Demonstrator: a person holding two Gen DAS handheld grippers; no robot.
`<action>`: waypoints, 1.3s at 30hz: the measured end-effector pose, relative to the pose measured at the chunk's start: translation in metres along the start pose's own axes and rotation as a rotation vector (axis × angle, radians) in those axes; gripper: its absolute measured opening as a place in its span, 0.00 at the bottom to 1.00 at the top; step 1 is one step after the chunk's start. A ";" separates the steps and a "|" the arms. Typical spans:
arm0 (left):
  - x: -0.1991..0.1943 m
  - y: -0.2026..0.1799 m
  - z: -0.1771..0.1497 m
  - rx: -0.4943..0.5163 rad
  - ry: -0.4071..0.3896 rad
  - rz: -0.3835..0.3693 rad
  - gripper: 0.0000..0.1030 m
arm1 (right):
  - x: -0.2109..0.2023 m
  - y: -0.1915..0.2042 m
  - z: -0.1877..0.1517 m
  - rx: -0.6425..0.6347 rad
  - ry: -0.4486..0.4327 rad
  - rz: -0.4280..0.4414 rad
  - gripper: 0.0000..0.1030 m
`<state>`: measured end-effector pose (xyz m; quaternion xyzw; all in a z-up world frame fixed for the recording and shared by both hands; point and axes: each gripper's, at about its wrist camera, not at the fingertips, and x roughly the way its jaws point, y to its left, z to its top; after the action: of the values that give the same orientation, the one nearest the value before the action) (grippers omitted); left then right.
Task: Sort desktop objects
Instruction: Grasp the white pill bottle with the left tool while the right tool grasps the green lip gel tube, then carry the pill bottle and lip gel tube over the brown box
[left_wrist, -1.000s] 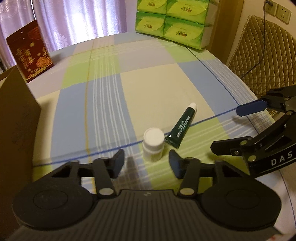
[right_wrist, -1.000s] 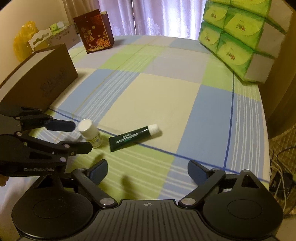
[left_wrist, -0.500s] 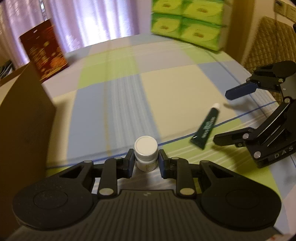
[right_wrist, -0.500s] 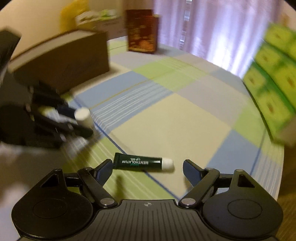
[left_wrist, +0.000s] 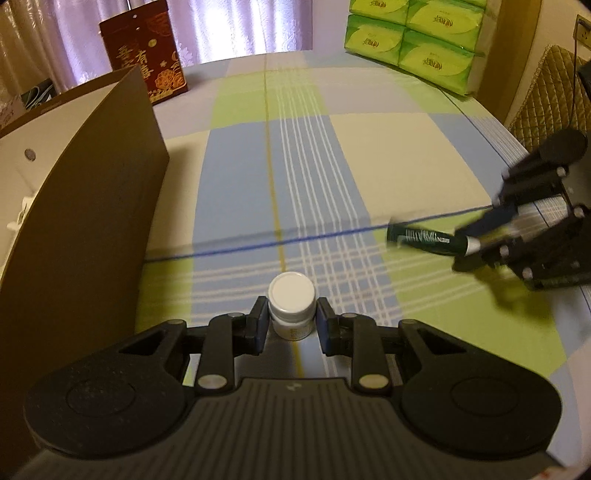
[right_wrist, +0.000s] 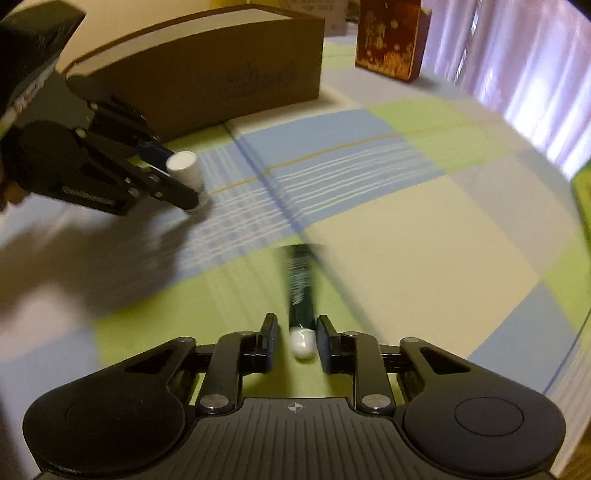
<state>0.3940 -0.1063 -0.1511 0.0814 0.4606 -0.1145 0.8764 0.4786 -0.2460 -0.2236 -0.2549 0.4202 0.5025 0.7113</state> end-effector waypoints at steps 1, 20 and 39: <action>-0.001 0.001 -0.001 -0.003 0.001 -0.001 0.22 | 0.000 0.006 -0.001 0.015 -0.001 0.016 0.20; -0.001 0.007 -0.010 -0.061 0.011 0.002 0.22 | 0.015 0.024 0.020 0.428 -0.081 -0.321 0.28; -0.028 -0.001 -0.031 -0.030 -0.001 -0.027 0.22 | -0.009 0.076 -0.010 0.428 -0.030 -0.272 0.13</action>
<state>0.3536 -0.0960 -0.1453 0.0622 0.4627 -0.1193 0.8762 0.4034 -0.2309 -0.2170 -0.1452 0.4680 0.3057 0.8163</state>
